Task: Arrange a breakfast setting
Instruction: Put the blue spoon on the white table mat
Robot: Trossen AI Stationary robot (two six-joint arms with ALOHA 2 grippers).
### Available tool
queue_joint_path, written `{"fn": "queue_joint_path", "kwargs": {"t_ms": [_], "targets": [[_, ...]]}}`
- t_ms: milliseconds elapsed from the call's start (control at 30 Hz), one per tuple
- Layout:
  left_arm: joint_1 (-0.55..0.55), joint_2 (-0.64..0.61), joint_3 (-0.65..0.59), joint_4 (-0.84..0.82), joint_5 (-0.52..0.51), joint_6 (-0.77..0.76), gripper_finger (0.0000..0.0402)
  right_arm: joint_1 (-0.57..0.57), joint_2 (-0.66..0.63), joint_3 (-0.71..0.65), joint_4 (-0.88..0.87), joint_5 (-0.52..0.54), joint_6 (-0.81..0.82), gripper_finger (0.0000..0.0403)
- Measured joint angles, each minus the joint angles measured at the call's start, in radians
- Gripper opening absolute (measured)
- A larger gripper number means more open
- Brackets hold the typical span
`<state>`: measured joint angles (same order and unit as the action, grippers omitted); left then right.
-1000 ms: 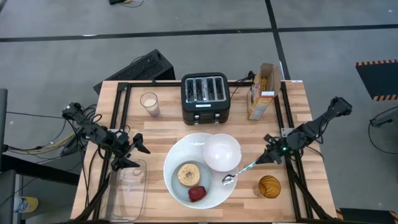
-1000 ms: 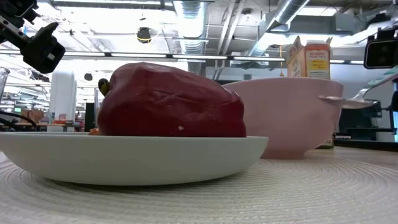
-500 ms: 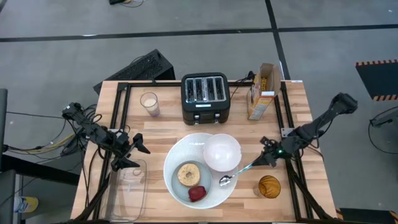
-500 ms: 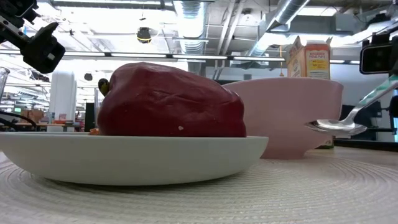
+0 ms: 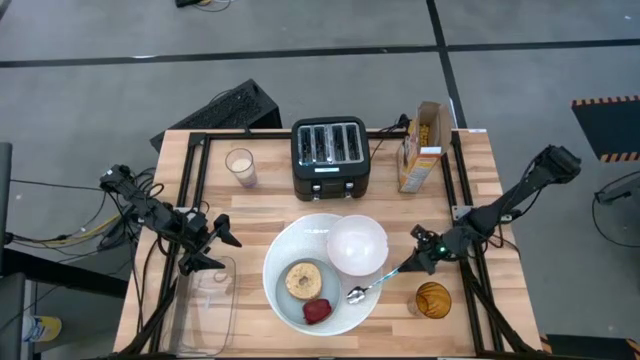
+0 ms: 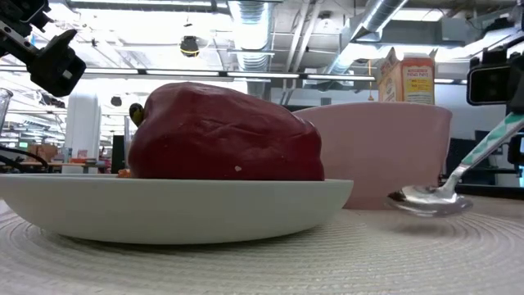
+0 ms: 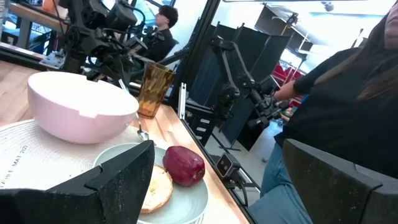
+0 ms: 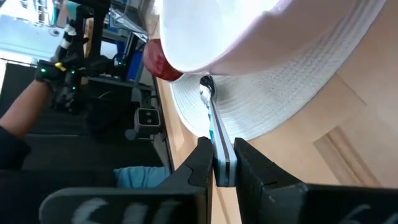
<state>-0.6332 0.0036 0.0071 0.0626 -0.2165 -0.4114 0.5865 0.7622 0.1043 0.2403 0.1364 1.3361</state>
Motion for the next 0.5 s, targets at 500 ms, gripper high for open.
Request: {"fn": "queue_joint_path", "kwargs": {"t_ms": [500], "targets": [[0.0, 0.0, 0.0, 0.0, 0.0, 0.0, 0.034, -0.051, 0.176, 0.002, 0.051, -0.011, 0.054, 0.0057]]}}
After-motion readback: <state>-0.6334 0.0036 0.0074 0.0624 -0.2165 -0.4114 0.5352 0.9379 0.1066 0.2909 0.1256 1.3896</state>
